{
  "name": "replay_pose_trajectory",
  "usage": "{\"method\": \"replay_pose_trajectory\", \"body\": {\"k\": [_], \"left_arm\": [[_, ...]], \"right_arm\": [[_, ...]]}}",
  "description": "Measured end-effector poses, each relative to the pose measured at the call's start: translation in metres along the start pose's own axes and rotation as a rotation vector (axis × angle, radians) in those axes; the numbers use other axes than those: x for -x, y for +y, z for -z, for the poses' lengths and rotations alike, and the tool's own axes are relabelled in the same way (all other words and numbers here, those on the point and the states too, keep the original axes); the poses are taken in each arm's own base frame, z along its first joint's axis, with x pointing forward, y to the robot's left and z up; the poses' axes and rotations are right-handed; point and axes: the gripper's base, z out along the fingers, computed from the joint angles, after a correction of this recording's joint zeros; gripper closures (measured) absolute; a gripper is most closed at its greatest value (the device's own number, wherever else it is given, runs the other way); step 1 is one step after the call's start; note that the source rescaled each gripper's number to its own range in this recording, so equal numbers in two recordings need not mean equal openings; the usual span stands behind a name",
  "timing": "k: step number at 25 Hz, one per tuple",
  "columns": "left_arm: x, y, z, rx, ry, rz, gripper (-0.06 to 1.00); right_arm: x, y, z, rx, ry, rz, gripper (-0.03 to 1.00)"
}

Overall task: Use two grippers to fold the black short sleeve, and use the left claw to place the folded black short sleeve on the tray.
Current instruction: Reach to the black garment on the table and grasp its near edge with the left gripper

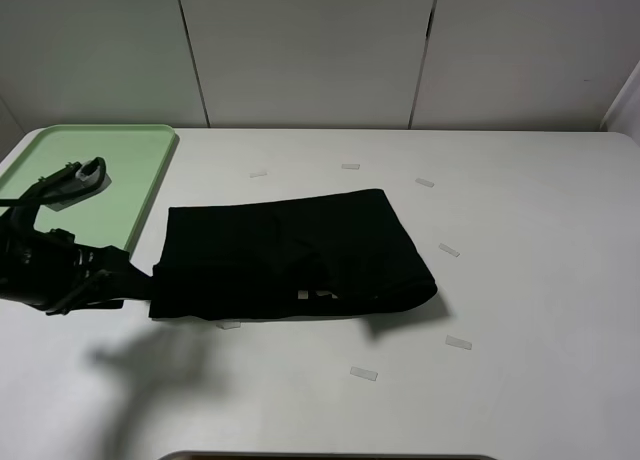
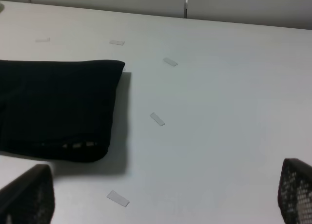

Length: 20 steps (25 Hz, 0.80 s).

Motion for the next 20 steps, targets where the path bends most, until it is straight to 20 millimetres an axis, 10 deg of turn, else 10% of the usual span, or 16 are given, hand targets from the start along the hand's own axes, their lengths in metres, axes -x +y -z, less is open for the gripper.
{"method": "replay_pose_trajectory", "body": {"k": [13,20], "left_arm": [[0.024,-0.026,0.040,-0.058,-0.271,-0.078,0.21],[0.028,-0.010,0.028,0.055,-0.266,-0.042,0.16]], "right_arm": [[0.000,0.000,0.000,0.001,0.000,-0.001,-0.03],[0.000,0.000,0.000,0.001,0.000,-0.001,-0.03]]}}
